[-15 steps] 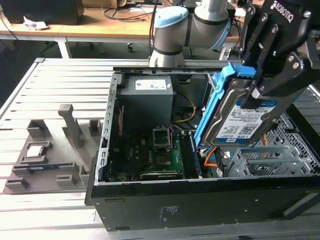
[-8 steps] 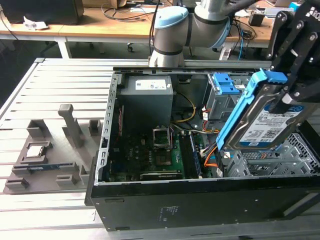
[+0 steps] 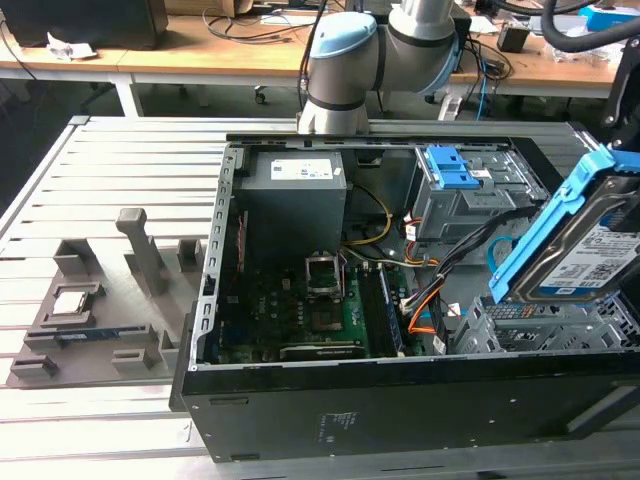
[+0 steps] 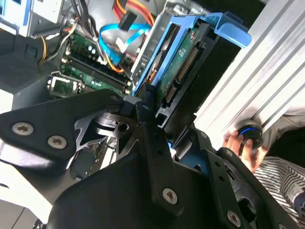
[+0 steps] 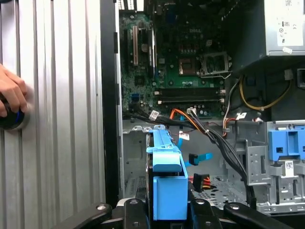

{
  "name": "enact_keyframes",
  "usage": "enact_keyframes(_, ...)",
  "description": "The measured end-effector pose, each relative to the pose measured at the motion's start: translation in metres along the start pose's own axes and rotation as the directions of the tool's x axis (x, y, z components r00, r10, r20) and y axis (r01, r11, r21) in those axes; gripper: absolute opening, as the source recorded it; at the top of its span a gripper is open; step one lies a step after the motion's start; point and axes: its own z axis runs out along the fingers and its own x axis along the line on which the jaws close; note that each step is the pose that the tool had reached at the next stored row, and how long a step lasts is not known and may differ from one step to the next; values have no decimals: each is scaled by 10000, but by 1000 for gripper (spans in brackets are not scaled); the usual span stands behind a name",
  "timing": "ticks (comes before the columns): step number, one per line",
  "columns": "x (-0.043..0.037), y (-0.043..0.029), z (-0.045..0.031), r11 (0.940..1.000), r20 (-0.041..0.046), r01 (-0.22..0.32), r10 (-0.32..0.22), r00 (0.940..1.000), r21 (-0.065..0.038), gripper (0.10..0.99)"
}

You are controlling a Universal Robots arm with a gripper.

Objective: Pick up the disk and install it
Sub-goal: 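Pick up the disk, then insert the disk into the insertion slot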

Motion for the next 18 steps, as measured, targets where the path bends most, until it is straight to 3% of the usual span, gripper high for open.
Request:
enact_keyframes(14, -1, -12, 2, 10000, -9, 0, 0, 10000, 1, 365)
enact_keyframes(18, -3, -14, 69, 10000, -10, 15, -15, 10000, -1, 365)
